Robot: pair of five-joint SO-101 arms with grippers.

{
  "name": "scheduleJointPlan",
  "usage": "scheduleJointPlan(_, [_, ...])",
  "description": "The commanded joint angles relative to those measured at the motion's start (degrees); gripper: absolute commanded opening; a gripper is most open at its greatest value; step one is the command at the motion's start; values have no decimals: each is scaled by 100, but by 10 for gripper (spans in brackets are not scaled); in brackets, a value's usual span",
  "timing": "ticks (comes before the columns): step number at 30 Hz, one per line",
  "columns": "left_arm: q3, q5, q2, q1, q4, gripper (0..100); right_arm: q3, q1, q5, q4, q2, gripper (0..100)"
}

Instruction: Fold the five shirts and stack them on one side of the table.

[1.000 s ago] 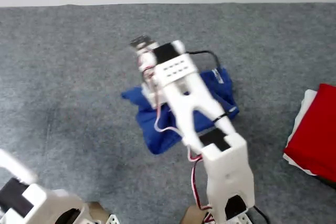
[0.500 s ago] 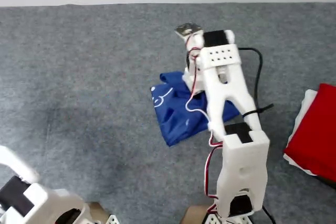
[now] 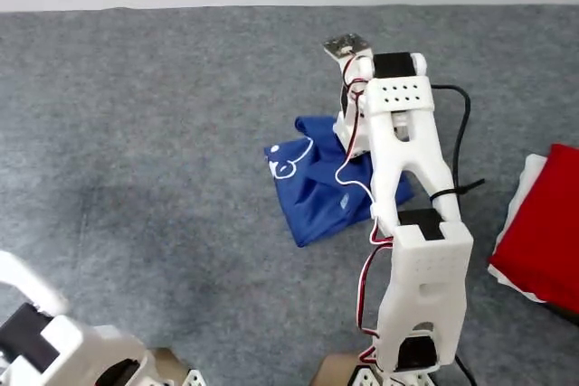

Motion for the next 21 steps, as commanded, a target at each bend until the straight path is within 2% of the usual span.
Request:
scheduleJointPlan(1, [-22,53,-308,18,-44,12,-53,136,53,-224,-22,9])
scheduleJointPlan(16, [-22,44,-308,18,35,12,-53,215,62,-497,-22,17])
scheduleJointPlan(21, [-22,26,-308,9,26,12,-62,330,26,-233,-84,170])
